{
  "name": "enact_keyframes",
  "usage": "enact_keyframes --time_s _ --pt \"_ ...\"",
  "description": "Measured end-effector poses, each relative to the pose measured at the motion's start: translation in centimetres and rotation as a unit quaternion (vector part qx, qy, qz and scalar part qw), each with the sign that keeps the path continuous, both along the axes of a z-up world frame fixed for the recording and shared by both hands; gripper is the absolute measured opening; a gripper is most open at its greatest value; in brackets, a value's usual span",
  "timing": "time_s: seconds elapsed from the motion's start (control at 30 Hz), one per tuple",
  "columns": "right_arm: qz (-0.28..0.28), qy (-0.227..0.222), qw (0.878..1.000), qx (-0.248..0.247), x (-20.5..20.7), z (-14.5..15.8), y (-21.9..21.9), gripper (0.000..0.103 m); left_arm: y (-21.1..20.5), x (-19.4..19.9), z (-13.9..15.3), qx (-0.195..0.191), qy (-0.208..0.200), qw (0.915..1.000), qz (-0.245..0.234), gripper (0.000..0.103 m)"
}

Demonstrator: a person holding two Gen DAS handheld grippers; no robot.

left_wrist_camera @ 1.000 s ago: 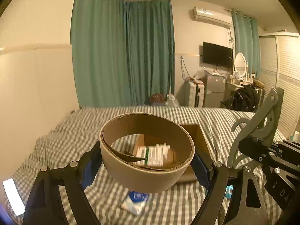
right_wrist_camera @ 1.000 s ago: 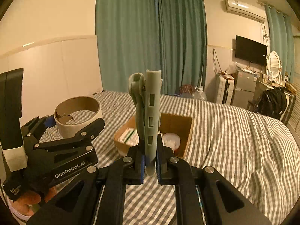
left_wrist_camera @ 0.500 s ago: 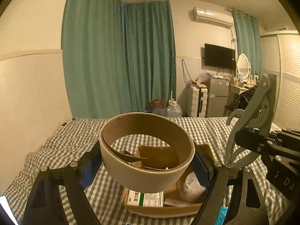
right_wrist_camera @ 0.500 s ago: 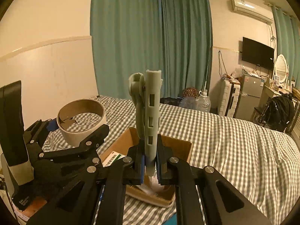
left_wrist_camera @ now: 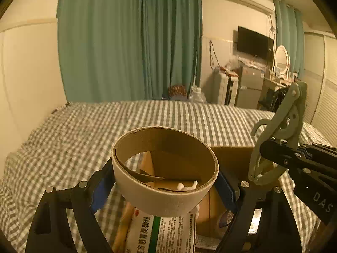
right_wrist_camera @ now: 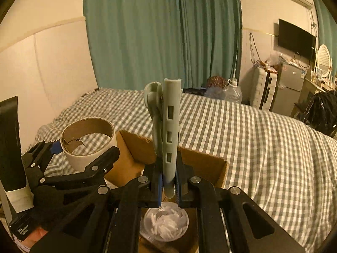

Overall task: Organize objects
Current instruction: 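Drop the tape roll into the cardboard box with the left gripper while the right drops the clip, then grasp the blue Vinda tissue pack with the left gripper while the right grasps the teal blister pack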

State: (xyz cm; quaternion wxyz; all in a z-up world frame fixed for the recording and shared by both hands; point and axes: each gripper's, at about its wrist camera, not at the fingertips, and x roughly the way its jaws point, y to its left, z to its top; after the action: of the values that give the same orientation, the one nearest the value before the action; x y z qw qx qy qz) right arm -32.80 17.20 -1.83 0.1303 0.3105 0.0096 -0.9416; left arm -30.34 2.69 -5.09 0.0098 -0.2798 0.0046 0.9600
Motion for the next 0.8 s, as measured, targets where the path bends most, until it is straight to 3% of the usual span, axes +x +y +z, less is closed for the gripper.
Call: enact_keyframes --time_s 0.23,0.3,0.37,0.8 --pt "-0.006 -0.020 1.000 0.001 -0.9 -2.1 0.4 0.009 0.7 -0.7 -1.8 0.000 -0.033 0.9993 -0.017 0.090" --pt "-0.009 -0.021 1.000 -0.001 -0.4 -1.9 0.6 0.018 0.7 -0.5 -1.8 0.006 -0.041 0.9989 -0.020 0.091" --pt "-0.010 -0.010 1.000 -0.010 0.9 -1.0 0.8 0.037 0.8 -0.1 -1.5 0.008 -0.040 0.9990 -0.017 0.098" --pt "-0.026 0.058 0.998 -0.005 9.8 8.5 2.2 0.061 0.3 7.1 7.1 0.012 0.019 0.9997 0.012 0.103"
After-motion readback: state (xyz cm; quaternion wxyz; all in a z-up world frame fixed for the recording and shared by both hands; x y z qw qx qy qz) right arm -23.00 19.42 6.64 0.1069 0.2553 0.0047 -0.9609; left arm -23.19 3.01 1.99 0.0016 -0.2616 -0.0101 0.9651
